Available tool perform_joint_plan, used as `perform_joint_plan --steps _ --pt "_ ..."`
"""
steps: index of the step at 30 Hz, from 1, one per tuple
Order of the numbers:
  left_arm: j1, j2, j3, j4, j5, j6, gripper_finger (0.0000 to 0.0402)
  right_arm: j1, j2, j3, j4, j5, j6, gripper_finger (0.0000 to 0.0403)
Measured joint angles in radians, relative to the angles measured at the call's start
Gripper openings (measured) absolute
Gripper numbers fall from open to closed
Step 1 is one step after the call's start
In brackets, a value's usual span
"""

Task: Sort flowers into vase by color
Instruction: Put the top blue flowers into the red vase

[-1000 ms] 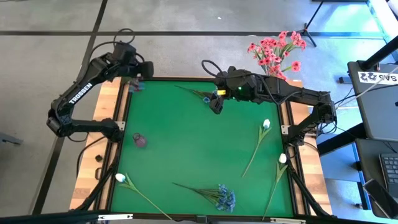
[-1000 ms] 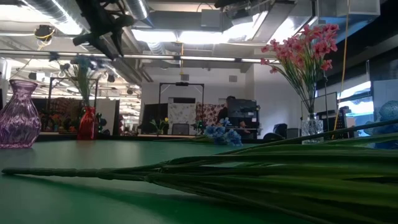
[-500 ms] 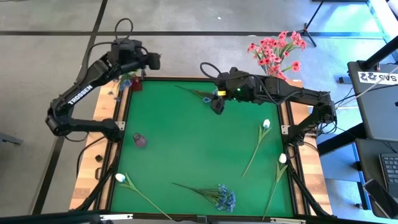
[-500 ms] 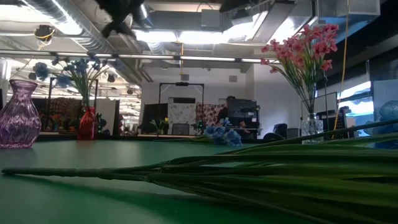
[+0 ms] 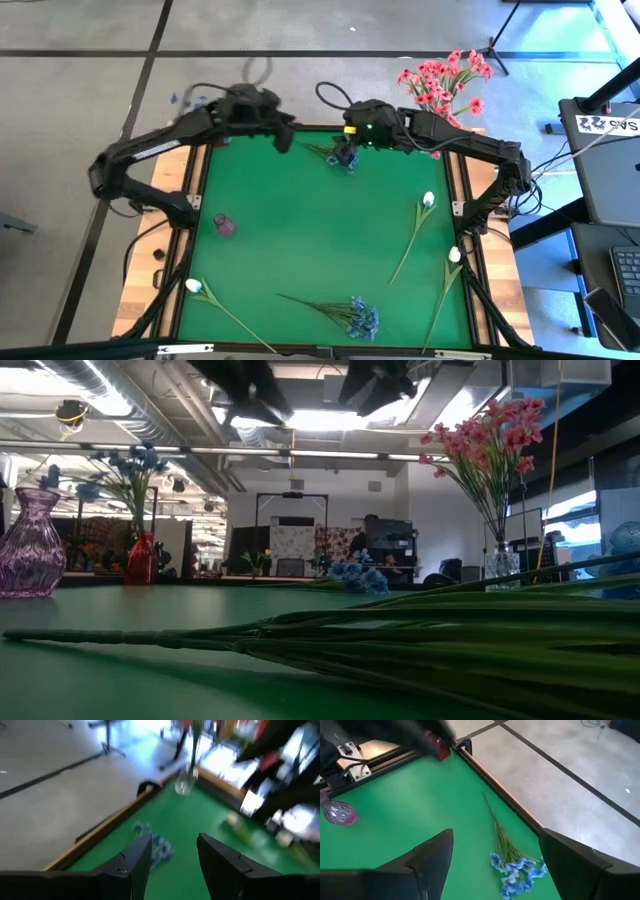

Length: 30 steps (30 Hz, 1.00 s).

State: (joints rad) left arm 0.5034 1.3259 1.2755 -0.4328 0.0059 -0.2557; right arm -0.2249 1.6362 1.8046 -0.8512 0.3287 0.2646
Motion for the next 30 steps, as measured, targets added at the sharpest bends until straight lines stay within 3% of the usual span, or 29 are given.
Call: perform_joint_plan --steps 10,14,20,25,30 --pt "-0.001 0.278 -0.001 0.047 0.078 0.390 0.0156 0.018 -0.141 0.001 -0.213 0.101 0.044 0.0294" --pt "0.013 0.358 -0.001 0.084 0.025 0.424 0.0147 0.029 -0.184 0.001 -0.264 0.137 0.027 0.0294" --pt "0.077 0.464 -0.001 0.099 0.169 0.455 0.0115 0.028 -0.231 0.001 -0.269 0.140 -0.050 0.0294" --pt "0.101 0.517 0.001 0.157 0.141 0.497 0.0105 0.000 -0.242 0.001 -0.267 0.132 -0.117 0.0294" --pt "0.144 0.590 0.093 0.128 0.112 0.454 0.0119 -0.070 -0.242 0.001 -0.267 0.102 -0.150 0.0294"
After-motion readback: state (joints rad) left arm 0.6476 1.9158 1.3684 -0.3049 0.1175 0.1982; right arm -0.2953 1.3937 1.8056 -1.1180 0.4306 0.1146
